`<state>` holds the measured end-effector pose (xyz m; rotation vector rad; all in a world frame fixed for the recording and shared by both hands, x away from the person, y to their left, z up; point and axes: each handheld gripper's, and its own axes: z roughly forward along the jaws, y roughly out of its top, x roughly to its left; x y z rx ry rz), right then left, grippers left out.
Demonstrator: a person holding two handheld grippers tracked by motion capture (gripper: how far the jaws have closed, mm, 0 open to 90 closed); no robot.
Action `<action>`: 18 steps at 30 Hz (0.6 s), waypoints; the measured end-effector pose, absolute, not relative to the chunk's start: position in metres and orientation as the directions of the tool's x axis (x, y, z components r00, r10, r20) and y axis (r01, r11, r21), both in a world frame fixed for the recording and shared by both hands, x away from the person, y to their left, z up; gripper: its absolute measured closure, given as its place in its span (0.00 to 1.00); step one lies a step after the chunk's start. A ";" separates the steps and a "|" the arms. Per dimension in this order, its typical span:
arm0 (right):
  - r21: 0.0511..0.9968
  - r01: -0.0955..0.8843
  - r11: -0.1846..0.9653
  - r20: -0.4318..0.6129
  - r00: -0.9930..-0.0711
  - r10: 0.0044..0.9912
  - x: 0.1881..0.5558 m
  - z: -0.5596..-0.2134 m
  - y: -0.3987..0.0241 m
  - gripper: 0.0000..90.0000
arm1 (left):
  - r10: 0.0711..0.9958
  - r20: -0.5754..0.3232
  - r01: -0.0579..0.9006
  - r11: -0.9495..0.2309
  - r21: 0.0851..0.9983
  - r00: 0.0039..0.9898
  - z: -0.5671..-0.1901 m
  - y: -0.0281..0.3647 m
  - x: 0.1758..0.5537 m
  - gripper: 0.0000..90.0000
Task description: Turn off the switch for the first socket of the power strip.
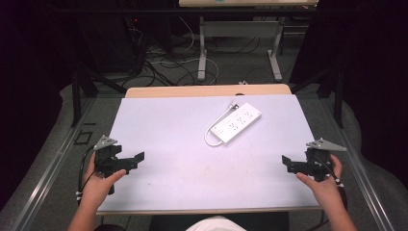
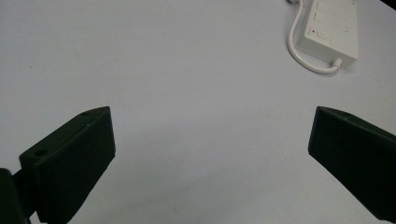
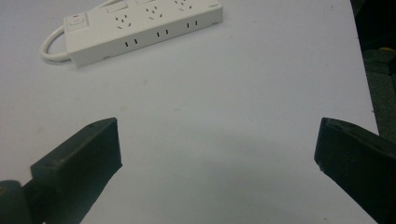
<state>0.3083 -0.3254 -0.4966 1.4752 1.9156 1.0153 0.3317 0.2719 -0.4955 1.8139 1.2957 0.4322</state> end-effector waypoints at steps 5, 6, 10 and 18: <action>0.809 0.576 0.116 0.041 -0.252 0.967 0.311 -0.503 -0.327 0.00 | 0.901 -0.182 0.600 -0.103 0.793 0.395 -0.498 0.270 0.331 0.00; 0.808 0.578 0.114 0.046 -0.255 0.966 0.311 -0.504 -0.327 0.00 | 0.902 -0.191 0.605 -0.092 0.791 0.387 -0.498 0.270 0.330 0.00; 0.804 0.584 0.113 0.046 -0.250 0.967 0.311 -0.505 -0.326 0.00 | 0.907 -0.203 0.602 -0.066 0.796 0.368 -0.499 0.270 0.331 0.00; 0.805 0.587 0.093 0.043 -0.214 0.976 0.312 -0.506 -0.322 0.00 | 0.919 -0.197 0.589 -0.045 0.807 0.340 -0.501 0.273 0.333 0.00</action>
